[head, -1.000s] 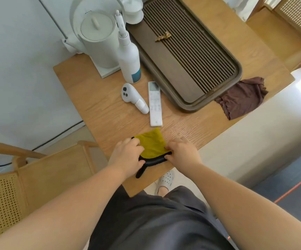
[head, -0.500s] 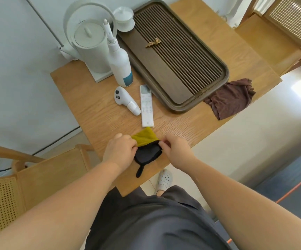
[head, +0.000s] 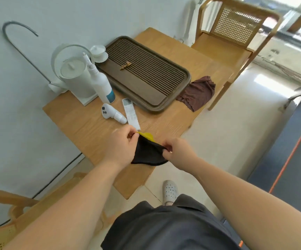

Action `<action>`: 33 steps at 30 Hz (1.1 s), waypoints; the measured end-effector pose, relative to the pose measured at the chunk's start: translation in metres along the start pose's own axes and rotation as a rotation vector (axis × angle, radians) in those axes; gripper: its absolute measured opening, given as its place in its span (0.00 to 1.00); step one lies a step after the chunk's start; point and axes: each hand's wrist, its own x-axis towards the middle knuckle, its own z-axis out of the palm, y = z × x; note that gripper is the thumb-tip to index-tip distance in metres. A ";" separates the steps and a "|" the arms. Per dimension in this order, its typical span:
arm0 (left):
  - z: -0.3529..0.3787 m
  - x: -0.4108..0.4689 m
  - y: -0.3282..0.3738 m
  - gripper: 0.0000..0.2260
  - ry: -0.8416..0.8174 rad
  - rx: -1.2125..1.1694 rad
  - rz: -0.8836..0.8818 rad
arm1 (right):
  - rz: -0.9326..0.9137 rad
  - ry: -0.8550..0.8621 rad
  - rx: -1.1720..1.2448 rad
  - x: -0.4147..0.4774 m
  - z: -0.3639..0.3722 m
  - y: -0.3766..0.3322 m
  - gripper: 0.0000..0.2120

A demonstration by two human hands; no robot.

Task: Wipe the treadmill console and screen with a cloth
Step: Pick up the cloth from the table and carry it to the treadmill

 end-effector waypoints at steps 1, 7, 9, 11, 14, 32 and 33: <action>0.001 -0.003 0.006 0.03 -0.030 -0.035 0.025 | 0.029 0.042 -0.001 -0.011 0.001 0.002 0.07; 0.019 -0.042 0.024 0.04 -0.211 -0.205 0.132 | 0.255 0.376 0.087 -0.103 0.010 0.025 0.06; 0.037 -0.058 0.035 0.05 -0.252 -0.235 0.177 | 0.295 0.453 0.132 -0.138 0.012 0.035 0.08; 0.056 -0.074 0.050 0.05 -0.313 -0.265 0.208 | 0.348 0.524 0.166 -0.172 0.012 0.046 0.08; 0.084 -0.091 0.072 0.06 -0.395 -0.285 0.269 | 0.413 0.667 0.208 -0.217 0.011 0.063 0.07; 0.293 -0.253 0.296 0.05 -0.846 -0.101 0.623 | 0.780 1.007 0.227 -0.489 -0.052 0.234 0.09; 0.310 -0.266 0.313 0.05 -0.861 -0.094 0.615 | 0.785 1.026 0.247 -0.504 -0.058 0.253 0.08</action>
